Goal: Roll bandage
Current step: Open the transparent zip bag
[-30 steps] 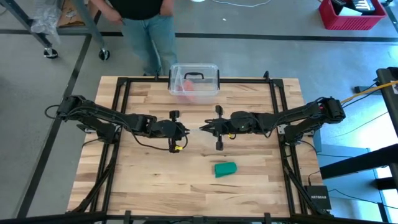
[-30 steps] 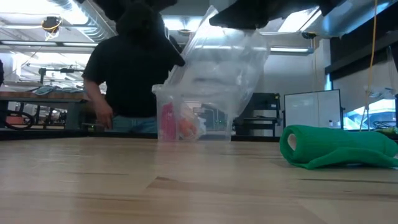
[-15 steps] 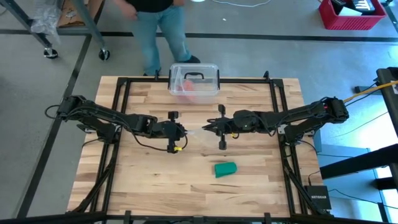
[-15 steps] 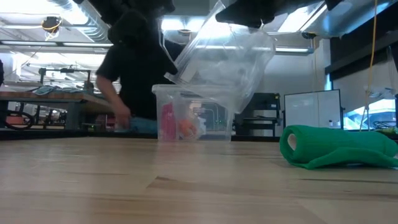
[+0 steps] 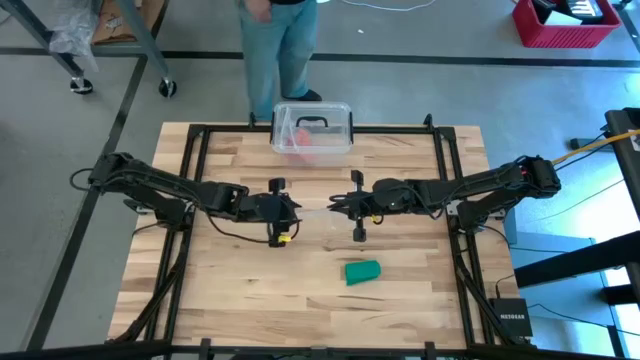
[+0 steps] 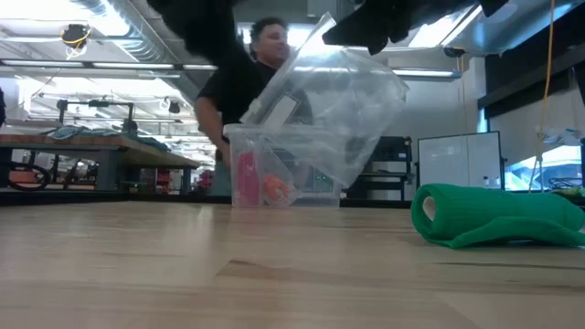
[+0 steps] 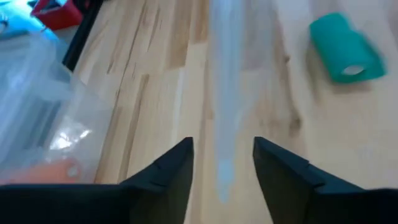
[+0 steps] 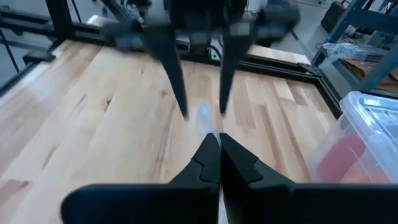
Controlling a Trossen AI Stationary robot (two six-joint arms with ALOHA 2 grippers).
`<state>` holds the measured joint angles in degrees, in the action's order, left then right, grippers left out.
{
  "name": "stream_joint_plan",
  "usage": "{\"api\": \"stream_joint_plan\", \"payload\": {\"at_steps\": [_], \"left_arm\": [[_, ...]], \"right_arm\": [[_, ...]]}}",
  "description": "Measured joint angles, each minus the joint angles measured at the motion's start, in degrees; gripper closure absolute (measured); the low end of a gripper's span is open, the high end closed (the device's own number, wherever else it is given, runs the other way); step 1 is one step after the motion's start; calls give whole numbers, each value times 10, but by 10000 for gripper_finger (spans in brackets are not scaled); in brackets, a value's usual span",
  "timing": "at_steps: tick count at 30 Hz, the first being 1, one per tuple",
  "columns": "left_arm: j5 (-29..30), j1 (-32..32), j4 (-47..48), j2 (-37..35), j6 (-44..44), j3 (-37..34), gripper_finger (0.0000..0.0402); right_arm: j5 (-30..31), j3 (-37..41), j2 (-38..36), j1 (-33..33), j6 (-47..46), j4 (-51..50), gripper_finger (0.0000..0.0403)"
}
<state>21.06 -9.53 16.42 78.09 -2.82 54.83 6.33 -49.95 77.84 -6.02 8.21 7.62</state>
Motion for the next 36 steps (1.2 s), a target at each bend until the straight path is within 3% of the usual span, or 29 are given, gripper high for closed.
{"api": "stream_joint_plan", "payload": {"at_steps": [4, 9, 17, 36], "left_arm": [[-1, -19, 39, -23, -5, 31, 224], [12, -24, 9, -37, -6, 28, 222], [21, -14, -71, -4, -42, 3, 221], [-17, -10, -100, 17, -48, 2, 221]], "right_arm": [[-1, 0, 0, 0, 25, -13, 403], [-38, 0, 1, 0, 41, -11, 403], [-59, 1, 25, 0, 41, 10, 403], [-59, 1, 29, 0, 41, 24, 402]]}}
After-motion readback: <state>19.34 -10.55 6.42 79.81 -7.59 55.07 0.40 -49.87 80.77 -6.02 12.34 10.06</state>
